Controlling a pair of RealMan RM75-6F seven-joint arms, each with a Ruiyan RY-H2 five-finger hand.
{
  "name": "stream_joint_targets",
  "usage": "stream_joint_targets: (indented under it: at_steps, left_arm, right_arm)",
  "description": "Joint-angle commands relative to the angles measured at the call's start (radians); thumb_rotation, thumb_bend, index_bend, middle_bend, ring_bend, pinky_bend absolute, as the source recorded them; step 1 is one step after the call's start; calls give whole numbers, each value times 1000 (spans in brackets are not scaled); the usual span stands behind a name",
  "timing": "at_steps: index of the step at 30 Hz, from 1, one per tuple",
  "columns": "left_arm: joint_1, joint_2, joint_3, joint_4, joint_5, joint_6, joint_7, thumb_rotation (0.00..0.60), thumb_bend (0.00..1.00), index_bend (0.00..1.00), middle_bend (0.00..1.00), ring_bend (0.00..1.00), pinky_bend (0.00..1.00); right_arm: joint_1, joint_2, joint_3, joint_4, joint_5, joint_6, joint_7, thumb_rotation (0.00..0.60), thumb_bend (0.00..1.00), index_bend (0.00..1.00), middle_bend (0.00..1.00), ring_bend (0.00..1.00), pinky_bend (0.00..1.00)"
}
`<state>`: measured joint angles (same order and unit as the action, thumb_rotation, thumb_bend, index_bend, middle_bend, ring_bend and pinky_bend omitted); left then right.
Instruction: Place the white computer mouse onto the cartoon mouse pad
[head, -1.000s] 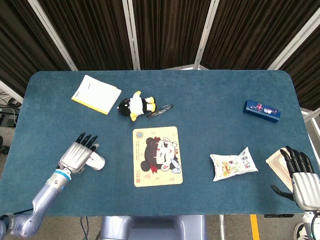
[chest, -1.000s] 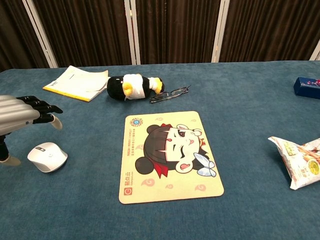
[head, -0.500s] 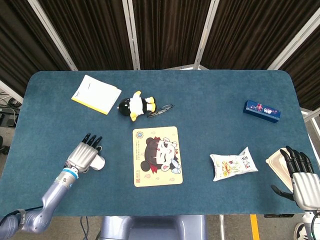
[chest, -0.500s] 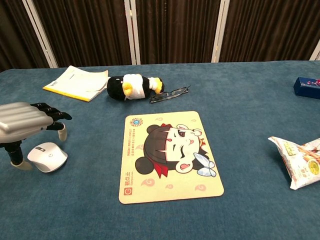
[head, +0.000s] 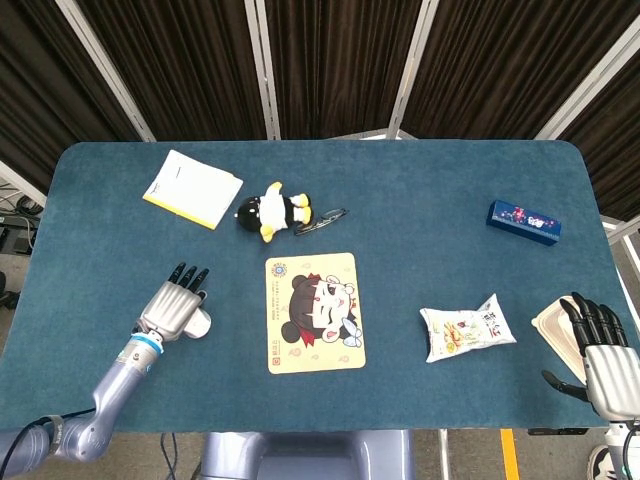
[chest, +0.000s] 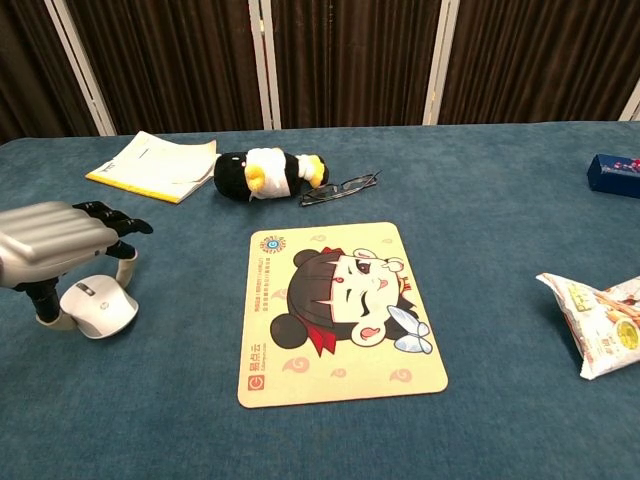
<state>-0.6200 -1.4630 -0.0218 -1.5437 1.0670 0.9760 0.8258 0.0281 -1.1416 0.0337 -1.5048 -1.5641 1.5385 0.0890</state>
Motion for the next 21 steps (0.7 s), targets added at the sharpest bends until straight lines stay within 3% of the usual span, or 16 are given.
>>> stream_joint_targets:
  at_steps: [1, 11, 21]
  left_arm:
    - [-3, 6, 5, -7, 38, 9, -32, 600, 409, 605, 0, 0, 0]
    - [-80, 19, 11, 4, 179, -12, 0, 600, 411, 606, 0, 0, 0]
    - [-236, -52, -4, 136, 389, -87, 30, 600, 409, 603, 0, 0, 0]
  right_arm:
    - [0, 0, 0, 0, 0, 0, 0, 600, 75, 5, 0, 0, 0]
    - [0, 0, -1, 0, -1, 0, 2, 600, 74, 5, 0, 0, 0]
    - [1, 3, -2, 0, -1, -3, 10, 600, 75, 6, 0, 0, 0]
